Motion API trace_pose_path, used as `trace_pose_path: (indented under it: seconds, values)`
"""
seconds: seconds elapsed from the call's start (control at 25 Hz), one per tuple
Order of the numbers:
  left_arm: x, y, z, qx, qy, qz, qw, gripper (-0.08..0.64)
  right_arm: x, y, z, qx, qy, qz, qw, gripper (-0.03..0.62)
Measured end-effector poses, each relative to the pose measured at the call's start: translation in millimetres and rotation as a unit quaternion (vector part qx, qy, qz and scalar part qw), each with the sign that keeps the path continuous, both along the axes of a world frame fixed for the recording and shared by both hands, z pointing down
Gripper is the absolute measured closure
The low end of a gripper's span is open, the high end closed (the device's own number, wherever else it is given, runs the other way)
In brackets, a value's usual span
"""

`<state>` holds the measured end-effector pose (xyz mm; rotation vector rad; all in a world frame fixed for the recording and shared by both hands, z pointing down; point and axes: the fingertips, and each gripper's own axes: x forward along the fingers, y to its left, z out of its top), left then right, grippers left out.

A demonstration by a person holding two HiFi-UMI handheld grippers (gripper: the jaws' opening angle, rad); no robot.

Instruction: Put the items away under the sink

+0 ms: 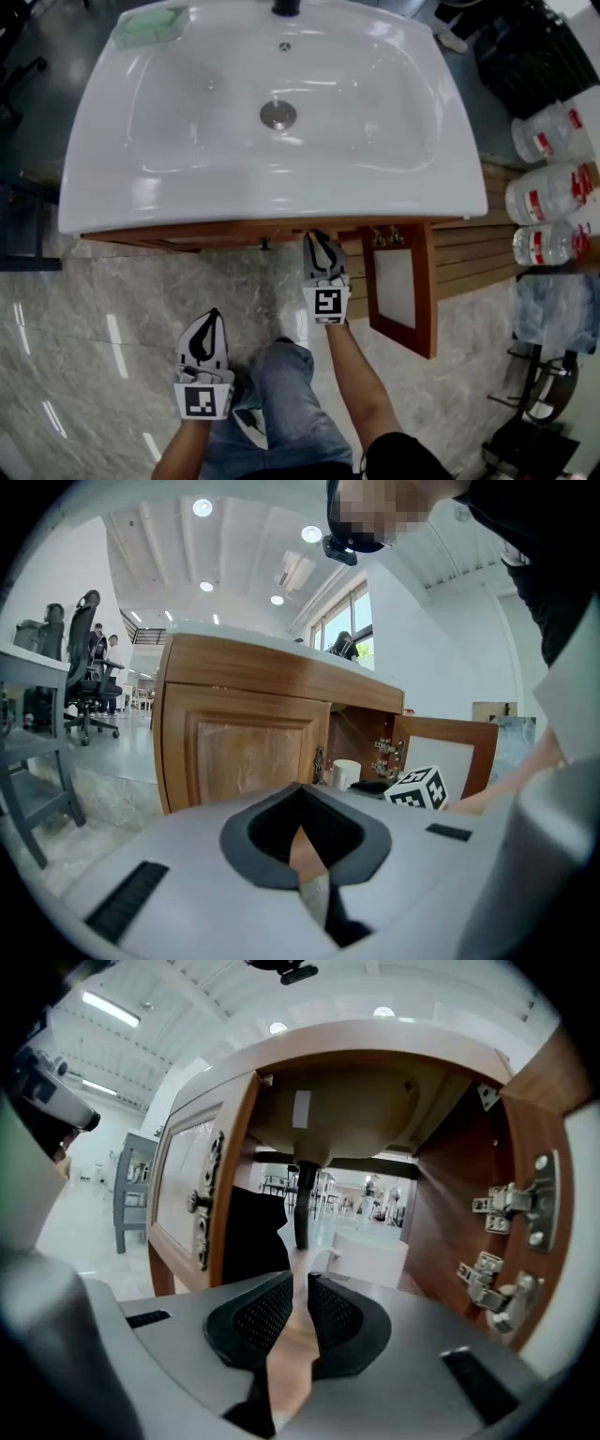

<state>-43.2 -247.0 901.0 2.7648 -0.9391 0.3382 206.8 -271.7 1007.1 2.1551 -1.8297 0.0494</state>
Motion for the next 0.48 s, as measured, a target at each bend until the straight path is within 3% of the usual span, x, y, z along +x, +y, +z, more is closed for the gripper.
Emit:
trace_pose_path:
  seconds: [0.2,0.36,0.48]
  values:
    - [-20.8,14.6,-91.1,-0.012,-0.005,-0.012,0.9998,0.554,-36.8,73.3,-62.7,-0.044,-0.069,0.011,0.997,0.549]
    - [-49.4,47.5,-187.2,-0.033,-0.010,-0.002,0.9994,0.554,-82.0,137.5,-171.4,-0.073,-0.118,0.015,0.990,0.557]
    - [-70.1,59.9,-253.1,-0.029,-0.008,-0.003,0.9996,0.554,-110.9,150.9,-259.8,-0.061,-0.123,-0.007,0.991,0.569]
